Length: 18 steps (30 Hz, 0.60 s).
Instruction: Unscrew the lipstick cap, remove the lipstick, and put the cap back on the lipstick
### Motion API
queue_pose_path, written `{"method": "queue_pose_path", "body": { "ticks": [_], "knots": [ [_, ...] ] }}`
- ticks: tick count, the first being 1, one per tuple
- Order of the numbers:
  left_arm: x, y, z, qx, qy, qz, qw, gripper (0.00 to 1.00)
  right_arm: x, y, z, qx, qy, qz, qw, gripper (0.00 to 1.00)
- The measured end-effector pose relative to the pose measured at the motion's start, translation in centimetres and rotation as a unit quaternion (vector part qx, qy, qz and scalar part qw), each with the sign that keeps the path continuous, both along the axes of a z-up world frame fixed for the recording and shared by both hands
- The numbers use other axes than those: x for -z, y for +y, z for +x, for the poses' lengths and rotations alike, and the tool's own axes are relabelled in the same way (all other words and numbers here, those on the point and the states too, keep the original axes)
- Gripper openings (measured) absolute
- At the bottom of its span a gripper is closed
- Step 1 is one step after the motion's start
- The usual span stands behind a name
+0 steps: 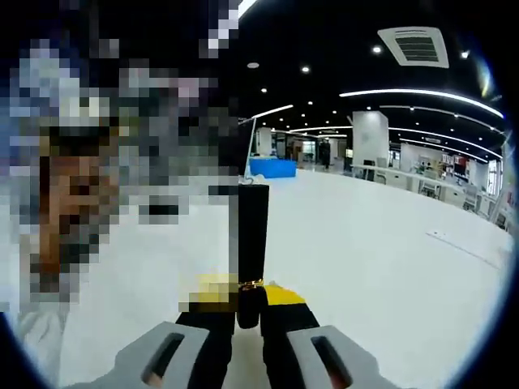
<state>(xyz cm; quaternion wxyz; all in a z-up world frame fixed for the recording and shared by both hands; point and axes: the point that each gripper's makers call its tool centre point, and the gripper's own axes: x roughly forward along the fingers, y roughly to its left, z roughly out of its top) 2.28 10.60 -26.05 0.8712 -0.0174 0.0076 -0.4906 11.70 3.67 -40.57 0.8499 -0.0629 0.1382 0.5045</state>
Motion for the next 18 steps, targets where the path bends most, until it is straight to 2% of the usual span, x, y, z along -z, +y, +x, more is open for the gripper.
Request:
{"method": "queue_pose_path", "body": {
  "ticks": [8, 18],
  "knots": [
    [0.0, -0.2, -0.1, 0.003, 0.000, -0.001, 1.0000, 0.55, -1.7, 0.1, -1.6, -0.006, -0.012, 0.000, 0.9999, 0.11],
    [-0.1, -0.3, -0.4, 0.004, -0.003, 0.001, 1.0000, 0.55, -4.0, 0.7, -3.4, -0.033, -0.041, -0.005, 0.9986, 0.11]
  ]
}}
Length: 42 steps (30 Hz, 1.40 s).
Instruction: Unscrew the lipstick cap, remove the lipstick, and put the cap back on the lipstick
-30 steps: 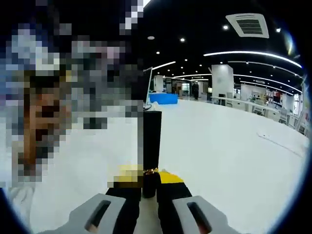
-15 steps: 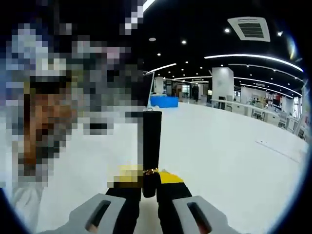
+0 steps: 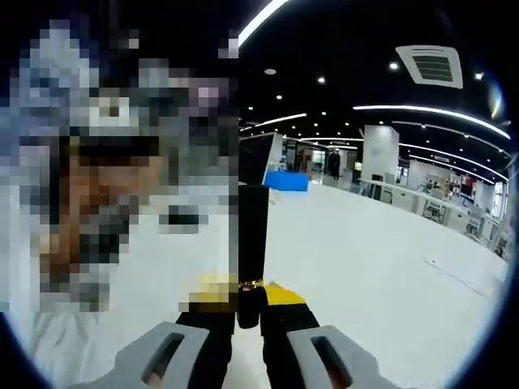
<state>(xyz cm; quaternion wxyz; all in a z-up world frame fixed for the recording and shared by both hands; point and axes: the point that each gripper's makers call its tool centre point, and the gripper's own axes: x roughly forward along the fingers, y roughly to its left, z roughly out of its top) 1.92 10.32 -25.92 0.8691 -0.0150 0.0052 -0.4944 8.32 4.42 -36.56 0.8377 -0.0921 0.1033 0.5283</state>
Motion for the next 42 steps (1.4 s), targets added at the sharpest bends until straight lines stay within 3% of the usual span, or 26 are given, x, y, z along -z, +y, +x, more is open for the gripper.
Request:
{"method": "queue_pose_path", "body": {
  "ticks": [11, 42],
  "knots": [
    [0.0, 0.0, 0.0, 0.004, 0.001, -0.002, 1.0000, 0.55, -2.6, 0.1, -1.2, -0.026, -0.014, 0.018, 0.9994, 0.11],
    [0.7, -0.6, 0.0, 0.011, 0.006, 0.003, 0.9999, 0.56, -5.1, -3.4, -4.6, -0.013, -0.032, 0.031, 0.9989, 0.11]
  ]
}}
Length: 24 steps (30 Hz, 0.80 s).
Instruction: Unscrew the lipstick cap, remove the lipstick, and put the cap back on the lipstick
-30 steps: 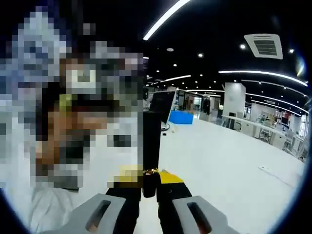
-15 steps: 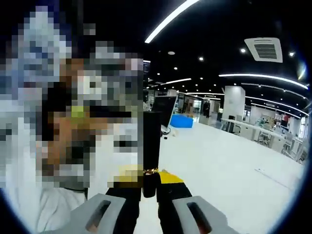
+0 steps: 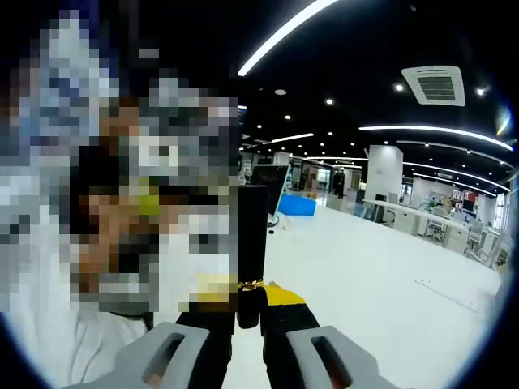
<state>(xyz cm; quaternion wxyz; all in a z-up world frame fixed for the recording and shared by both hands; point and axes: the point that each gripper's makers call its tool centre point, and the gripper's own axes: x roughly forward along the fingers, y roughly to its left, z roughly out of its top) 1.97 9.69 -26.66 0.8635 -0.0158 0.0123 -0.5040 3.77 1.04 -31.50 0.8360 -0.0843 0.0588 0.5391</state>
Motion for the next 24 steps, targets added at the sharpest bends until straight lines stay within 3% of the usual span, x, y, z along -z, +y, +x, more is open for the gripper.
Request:
{"method": "queue_pose_path", "body": {
  "ticks": [12, 24],
  "knots": [
    [-0.3, -1.5, -0.5, 0.025, -0.002, -0.007, 0.9997, 0.56, 0.4, 0.8, -0.5, -0.012, 0.004, -0.008, 0.9999, 0.11],
    [1.1, -4.7, -0.3, 0.060, 0.010, 0.010, 0.9981, 0.56, 0.8, 1.4, -1.2, -0.024, 0.012, -0.018, 0.9995, 0.11]
  ]
}}
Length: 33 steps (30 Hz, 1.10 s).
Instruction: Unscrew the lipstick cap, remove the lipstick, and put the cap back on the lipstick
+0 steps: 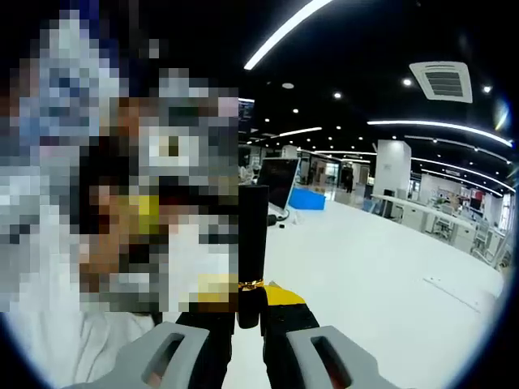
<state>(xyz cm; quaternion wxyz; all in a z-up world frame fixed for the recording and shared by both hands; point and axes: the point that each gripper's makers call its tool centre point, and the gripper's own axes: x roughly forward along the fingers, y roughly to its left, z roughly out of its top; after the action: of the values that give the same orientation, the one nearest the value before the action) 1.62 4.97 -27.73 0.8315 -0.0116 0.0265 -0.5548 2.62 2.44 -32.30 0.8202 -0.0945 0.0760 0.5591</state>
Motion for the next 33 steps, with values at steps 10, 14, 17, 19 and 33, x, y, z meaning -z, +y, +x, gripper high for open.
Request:
{"method": "queue_pose_path", "body": {
  "ticks": [10, 14, 17, 19, 33],
  "knots": [
    [-0.8, -2.0, 0.3, 0.026, -0.011, 0.004, 0.9996, 0.56, 0.2, 0.2, -0.2, -0.001, 0.006, 0.001, 1.0000, 0.11],
    [-0.5, -2.7, 0.4, 0.036, -0.009, 0.010, 0.9993, 0.56, 0.3, 0.1, -0.1, 0.000, 0.010, 0.001, 0.9999, 0.11],
    [0.0, -2.9, 0.2, 0.038, -0.008, 0.017, 0.9991, 0.56, 0.3, 0.2, -0.1, -0.001, 0.014, 0.002, 0.9999, 0.11],
    [0.1, -2.9, 0.1, 0.033, -0.013, 0.025, 0.9991, 0.56, 0.3, 0.2, -0.3, -0.001, 0.013, 0.001, 0.9999, 0.11],
    [-1.1, -3.3, -0.6, 0.024, -0.030, 0.005, 0.9993, 0.60, -0.1, 0.8, -1.2, -0.019, 0.006, -0.004, 0.9998, 0.11]
  ]
}}
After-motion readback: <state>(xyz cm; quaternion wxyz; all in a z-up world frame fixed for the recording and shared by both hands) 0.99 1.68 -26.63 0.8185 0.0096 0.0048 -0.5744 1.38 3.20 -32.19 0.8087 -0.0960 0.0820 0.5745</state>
